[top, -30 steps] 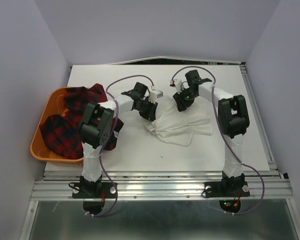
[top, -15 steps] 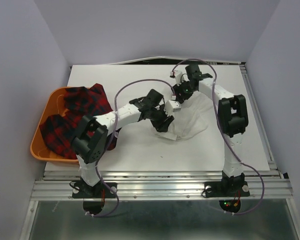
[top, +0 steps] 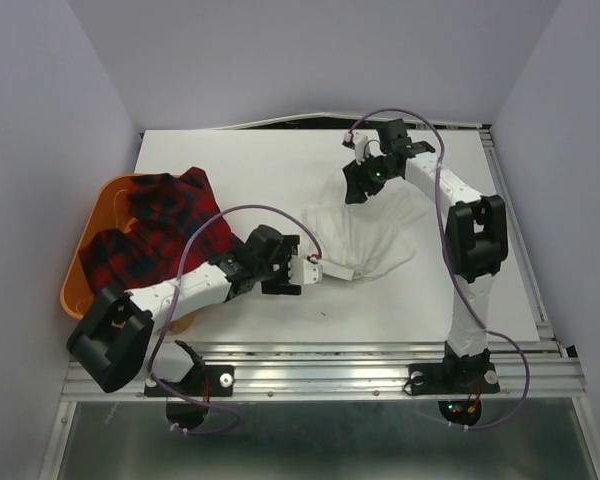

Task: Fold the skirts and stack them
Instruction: Fold the skirt

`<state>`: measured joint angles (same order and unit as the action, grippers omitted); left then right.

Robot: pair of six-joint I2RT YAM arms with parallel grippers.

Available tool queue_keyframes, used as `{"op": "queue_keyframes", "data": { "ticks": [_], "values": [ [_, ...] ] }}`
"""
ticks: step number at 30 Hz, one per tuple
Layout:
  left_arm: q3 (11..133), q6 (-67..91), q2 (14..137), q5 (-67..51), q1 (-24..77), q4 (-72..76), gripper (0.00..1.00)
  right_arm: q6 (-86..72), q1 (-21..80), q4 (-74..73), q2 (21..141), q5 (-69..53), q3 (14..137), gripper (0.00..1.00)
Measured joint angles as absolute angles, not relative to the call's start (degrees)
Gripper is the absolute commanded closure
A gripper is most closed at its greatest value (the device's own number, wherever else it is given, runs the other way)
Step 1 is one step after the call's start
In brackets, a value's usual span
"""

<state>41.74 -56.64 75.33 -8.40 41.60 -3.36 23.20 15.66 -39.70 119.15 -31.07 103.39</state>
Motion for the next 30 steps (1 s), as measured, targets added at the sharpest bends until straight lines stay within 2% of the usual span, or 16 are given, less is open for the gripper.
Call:
{"op": "queue_keyframes", "data": {
  "ticks": [5,14,30],
  "values": [
    [31.0,-64.0,75.2,-3.7,43.1,10.8,0.01,22.3,15.7,-40.5,123.6,-32.1,103.3,0.38],
    [26.0,-71.7,76.9,-3.8,46.5,32.0,0.01,21.2,15.7,-40.3,127.5,-32.8,102.1,0.39],
    [26.9,-76.5,90.4,-7.5,49.3,42.2,0.04,21.4,15.3,-37.1,127.8,-34.3,99.8,0.39]
  ]
}}
